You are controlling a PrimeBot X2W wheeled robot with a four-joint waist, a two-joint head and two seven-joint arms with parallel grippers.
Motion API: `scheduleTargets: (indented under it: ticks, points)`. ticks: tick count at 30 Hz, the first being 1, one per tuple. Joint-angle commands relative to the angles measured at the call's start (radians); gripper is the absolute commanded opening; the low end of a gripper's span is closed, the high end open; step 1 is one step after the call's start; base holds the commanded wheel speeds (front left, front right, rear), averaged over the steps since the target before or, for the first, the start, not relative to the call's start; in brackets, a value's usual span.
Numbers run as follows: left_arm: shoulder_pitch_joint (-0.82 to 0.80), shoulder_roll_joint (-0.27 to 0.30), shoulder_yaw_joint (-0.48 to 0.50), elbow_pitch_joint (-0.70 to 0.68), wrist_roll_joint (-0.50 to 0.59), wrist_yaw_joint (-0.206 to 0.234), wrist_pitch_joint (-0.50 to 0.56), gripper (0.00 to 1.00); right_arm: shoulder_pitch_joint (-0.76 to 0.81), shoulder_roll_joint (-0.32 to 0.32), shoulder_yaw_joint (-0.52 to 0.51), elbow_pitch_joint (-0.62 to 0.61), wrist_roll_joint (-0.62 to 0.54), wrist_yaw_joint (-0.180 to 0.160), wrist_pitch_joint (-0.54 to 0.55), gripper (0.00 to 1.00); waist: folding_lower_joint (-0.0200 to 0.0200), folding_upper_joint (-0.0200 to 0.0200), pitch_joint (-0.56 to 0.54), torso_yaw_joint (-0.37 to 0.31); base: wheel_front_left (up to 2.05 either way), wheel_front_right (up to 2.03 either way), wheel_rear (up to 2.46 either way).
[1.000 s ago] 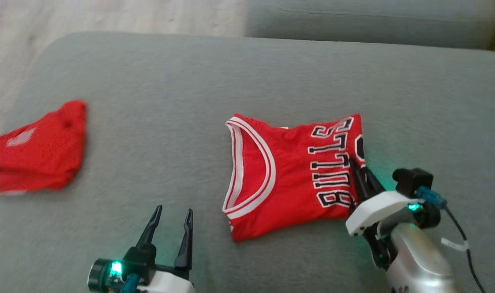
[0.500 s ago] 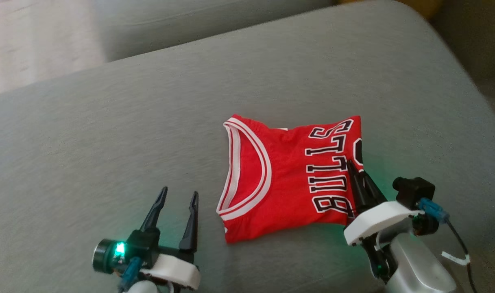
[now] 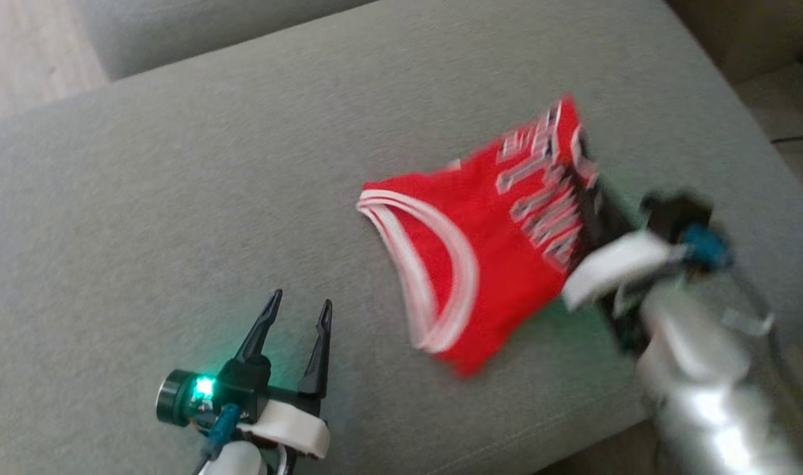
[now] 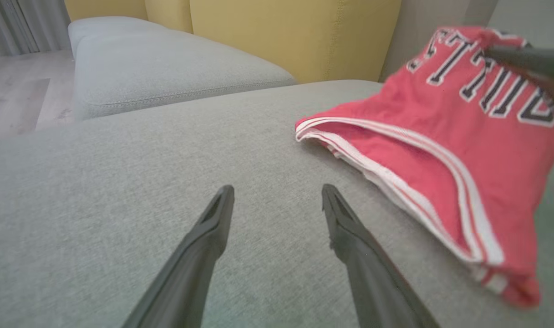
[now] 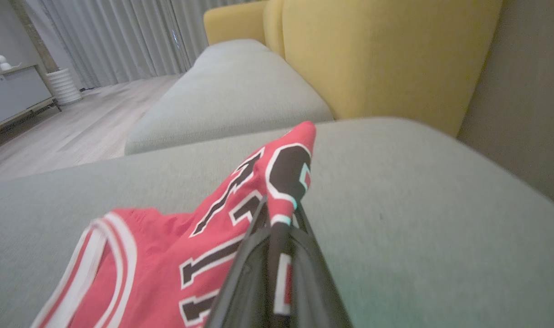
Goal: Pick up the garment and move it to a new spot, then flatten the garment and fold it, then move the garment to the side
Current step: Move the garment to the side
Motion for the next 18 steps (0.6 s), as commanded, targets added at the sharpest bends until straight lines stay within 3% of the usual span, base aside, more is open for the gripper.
scheduleTargets:
  ticks: [1,5,12,13,14,18]
  points:
    - [-0.036,0.002,0.033,-0.02,0.011,-0.001,-0.01,1.0,-0.068,-0.023,-0.003,-0.008,-0.023,0.003,-0.014,0.0,-0.0001,0.0,0.023,0.033,0.0,0.0,0.0]
    - [-0.046,0.003,0.042,-0.016,0.03,-0.01,-0.01,1.0,-0.196,-0.103,-0.121,0.117,-0.119,0.003,0.003,0.0,-0.0001,0.0,0.049,0.084,0.0,0.0,0.0]
    - [-0.055,0.006,0.056,-0.018,0.049,-0.02,-0.01,1.0,-0.329,-0.252,-0.428,0.259,-0.357,0.003,0.038,0.0,-0.0001,0.0,0.081,0.146,0.0,0.0,0.0]
    - [-0.056,0.006,0.058,-0.017,0.05,-0.021,-0.01,1.0,-0.337,-0.259,-0.469,0.259,-0.394,0.003,0.037,0.62,-0.0001,0.0,0.083,0.152,0.0,0.0,0.0]
    - [-0.057,0.006,0.061,-0.016,0.051,-0.021,-0.01,1.0,-0.342,-0.258,-0.501,0.257,-0.429,0.003,0.036,1.0,-0.0001,0.0,0.084,0.156,0.0,0.0,0.0]
    - [-0.057,0.006,0.083,-0.017,0.049,-0.013,-0.01,1.0,-0.371,-0.21,-0.594,0.23,-0.503,0.003,0.008,1.0,-0.0001,0.0,0.085,0.165,0.0,0.0,0.0]
